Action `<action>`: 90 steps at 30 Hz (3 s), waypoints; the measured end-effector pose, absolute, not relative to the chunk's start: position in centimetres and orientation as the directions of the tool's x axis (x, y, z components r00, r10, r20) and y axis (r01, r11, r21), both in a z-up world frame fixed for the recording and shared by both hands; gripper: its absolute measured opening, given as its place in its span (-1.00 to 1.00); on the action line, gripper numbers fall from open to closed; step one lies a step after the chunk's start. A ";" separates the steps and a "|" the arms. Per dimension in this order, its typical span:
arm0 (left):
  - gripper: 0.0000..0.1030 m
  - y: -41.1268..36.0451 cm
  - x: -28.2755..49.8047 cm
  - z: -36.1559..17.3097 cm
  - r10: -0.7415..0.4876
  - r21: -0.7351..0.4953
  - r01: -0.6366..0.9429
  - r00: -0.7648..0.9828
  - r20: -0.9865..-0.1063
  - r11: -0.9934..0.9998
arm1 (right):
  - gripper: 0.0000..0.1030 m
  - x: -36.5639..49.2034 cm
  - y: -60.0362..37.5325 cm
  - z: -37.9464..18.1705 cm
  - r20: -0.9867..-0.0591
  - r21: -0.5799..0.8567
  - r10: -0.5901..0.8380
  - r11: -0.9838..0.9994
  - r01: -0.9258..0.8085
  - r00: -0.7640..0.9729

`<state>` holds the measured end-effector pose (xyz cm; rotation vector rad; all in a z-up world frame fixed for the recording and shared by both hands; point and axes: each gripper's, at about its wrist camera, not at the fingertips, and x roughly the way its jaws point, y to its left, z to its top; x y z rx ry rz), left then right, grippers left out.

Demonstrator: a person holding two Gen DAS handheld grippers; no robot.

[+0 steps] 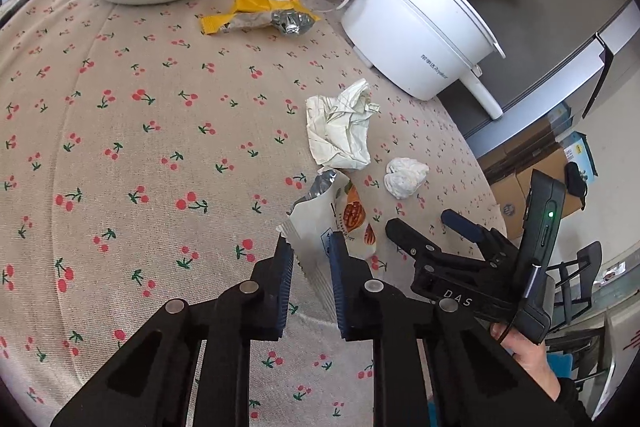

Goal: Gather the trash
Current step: 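Grasp the white snack packet with the left gripper while the right grasps the white tissue ball, then carry the snack packet over the white bin with the left gripper while the right carries the tissue ball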

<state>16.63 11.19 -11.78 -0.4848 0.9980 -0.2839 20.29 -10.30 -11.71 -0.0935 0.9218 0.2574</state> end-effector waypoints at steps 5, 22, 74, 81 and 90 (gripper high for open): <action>-0.89 11.5 16.6 -11.6 -0.426 -0.512 -0.015 0.532 -0.731 0.859 | 0.99 21.1 -9.7 -11.1 -0.789 0.051 0.189 0.968 -0.244 0.585; -0.99 14.1 15.1 -7.2 -0.338 -0.473 -0.039 0.648 -0.682 0.880 | 0.35 22.4 -9.5 -10.7 -0.755 0.179 0.284 0.956 -0.231 0.591; -0.99 -1.6 7.5 -0.9 -0.606 -0.524 0.317 0.528 -0.595 0.791 | -0.34 7.1 -30.0 -1.1 -0.803 0.098 0.067 0.995 0.021 0.592; -0.99 -7.1 6.7 -1.5 -0.664 -0.528 0.403 0.438 -0.606 0.748 | -0.34 5.8 -33.0 -2.8 -0.858 0.155 0.094 0.985 0.080 0.505; -0.99 -14.3 6.6 -4.7 -0.663 -0.496 0.468 0.317 -0.679 0.732 | -0.34 5.7 -35.5 -5.0 -0.907 0.150 0.077 0.978 0.145 0.415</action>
